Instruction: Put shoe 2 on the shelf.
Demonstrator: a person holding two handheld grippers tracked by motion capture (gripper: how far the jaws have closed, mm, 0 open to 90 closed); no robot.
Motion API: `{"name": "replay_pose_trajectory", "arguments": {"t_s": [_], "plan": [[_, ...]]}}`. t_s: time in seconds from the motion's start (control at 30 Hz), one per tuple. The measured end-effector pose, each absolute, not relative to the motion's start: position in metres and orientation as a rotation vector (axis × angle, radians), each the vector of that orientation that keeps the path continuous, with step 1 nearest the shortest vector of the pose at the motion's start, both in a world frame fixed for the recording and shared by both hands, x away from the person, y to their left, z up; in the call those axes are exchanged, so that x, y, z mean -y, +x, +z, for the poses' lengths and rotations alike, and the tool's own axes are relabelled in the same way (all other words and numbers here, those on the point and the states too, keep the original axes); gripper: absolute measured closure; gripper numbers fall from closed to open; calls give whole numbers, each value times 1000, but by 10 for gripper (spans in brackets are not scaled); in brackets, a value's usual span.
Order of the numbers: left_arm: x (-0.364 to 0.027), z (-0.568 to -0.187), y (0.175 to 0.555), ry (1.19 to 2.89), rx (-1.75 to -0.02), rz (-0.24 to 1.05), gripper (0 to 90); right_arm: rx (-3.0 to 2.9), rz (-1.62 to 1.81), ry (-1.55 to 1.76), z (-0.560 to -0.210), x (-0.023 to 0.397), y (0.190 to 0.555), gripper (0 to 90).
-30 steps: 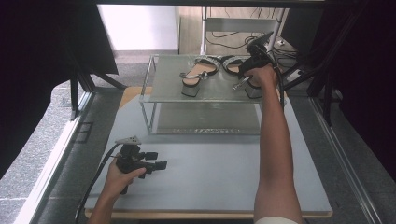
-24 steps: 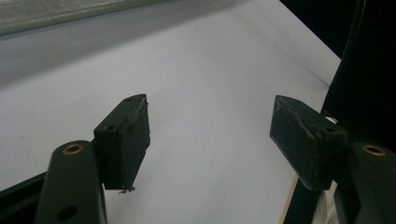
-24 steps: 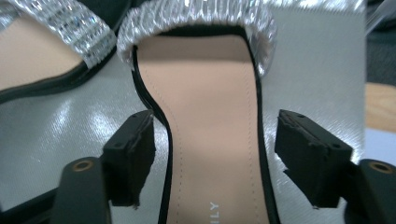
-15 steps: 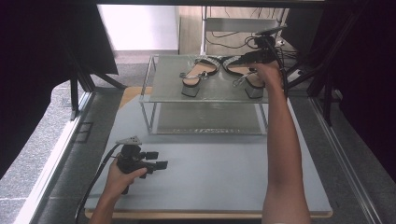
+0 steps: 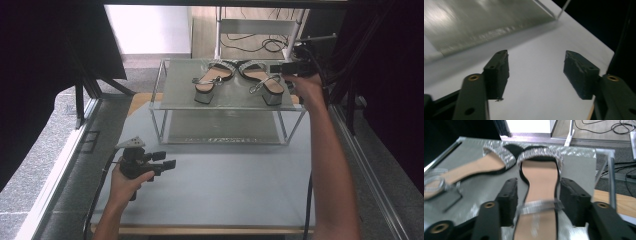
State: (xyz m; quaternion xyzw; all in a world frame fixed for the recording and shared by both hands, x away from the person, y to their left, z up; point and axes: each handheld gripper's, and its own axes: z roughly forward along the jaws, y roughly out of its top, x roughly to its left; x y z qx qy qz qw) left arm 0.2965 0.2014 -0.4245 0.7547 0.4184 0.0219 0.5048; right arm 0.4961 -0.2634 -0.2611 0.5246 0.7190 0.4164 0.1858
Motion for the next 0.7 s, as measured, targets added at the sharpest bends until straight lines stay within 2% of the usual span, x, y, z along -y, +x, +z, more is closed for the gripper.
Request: {"name": "replay_pose_trajectory", "arguments": {"t_s": [0.03, 0.1, 0.13, 0.17, 0.2, 0.27, 0.37, 0.5, 0.7], "plan": [[-201, -425, 297, 1821, -1010, 53, 414, -2025, 1173, 1478, -261, 263, 496, 511], [-200, -408, 309, 1799, -1025, 103, 452, -2053, 1182, 1442, -265, 275, 482, 609], [-200, -408, 309, 1799, -1025, 103, 470, -2053, 1182, 1442, -265, 275, 482, 609], [-200, -401, 314, 1792, -1029, 122, 482, -2055, 1183, 1439, -270, 281, 474, 670], [-199, -394, 319, 1785, -1039, 138, 482, -2055, 1183, 1439, -270, 281, 474, 670], [-198, -379, 330, 1773, -1044, 168, 512, -2054, 1143, 1427, -280, 289, 466, 734], [-193, -359, 348, 1764, -1057, 228, 546, -2051, 1135, 1431, -287, 294, 462, 762], [-185, -343, 375, 1758, -1096, 278, 675, -2056, 1137, 1446, -300, 303, 457, 811], [-165, -334, 416, 1790, -1155, 279, 804, -2078, 1105, 1437, -316, 308, 455, 843]]}}
